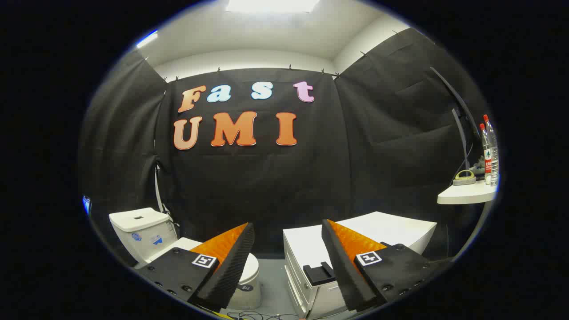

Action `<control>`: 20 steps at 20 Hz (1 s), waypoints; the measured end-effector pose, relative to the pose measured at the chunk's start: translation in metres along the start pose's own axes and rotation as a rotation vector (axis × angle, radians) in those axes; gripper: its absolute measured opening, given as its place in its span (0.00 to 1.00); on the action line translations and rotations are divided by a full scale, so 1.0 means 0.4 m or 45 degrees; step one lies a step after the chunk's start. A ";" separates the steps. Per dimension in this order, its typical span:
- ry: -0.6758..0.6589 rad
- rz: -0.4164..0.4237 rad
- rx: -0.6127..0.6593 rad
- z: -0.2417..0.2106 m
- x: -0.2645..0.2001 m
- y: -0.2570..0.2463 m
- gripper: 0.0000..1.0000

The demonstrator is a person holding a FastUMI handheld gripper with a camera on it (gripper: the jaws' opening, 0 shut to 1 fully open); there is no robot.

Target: Open the toilet lid.

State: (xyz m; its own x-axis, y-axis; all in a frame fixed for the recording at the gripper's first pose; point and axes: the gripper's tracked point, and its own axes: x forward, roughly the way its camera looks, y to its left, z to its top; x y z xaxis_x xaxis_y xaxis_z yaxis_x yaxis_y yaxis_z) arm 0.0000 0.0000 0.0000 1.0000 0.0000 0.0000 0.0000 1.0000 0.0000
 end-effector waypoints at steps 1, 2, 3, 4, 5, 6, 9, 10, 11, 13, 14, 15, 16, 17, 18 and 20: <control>-0.005 -0.007 0.009 0.002 0.004 0.001 0.98; -0.007 -0.005 0.018 0.002 0.015 0.009 0.98; -0.008 -0.001 0.024 -0.001 0.025 0.018 0.98; -0.005 0.004 0.022 -0.005 0.035 0.029 0.98; -0.006 0.000 0.018 -0.009 0.051 0.036 0.98; -0.007 0.002 0.020 -0.010 0.067 0.045 0.98; 0.012 0.042 0.027 -0.031 0.108 0.100 0.98; 0.021 0.055 0.021 -0.041 0.124 0.113 0.98; 0.024 0.067 0.011 -0.046 0.132 0.125 0.98; 0.020 0.074 -0.003 -0.044 0.143 0.135 0.98; 0.016 0.075 0.000 -0.042 0.140 0.133 0.98; 0.016 0.076 0.006 -0.043 0.140 0.131 0.98; 0.022 0.070 0.009 -0.046 0.142 0.125 0.98; 0.023 0.055 0.010 -0.048 0.141 0.112 0.98; 0.017 0.037 0.014 -0.042 0.142 0.099 0.98; 0.006 0.015 0.030 -0.036 0.139 0.086 0.98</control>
State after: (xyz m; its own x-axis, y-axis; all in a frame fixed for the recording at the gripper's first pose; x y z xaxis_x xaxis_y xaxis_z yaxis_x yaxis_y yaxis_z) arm 0.0557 0.0345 -0.0145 0.9999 0.0120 -0.0048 -0.0119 0.9997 0.0233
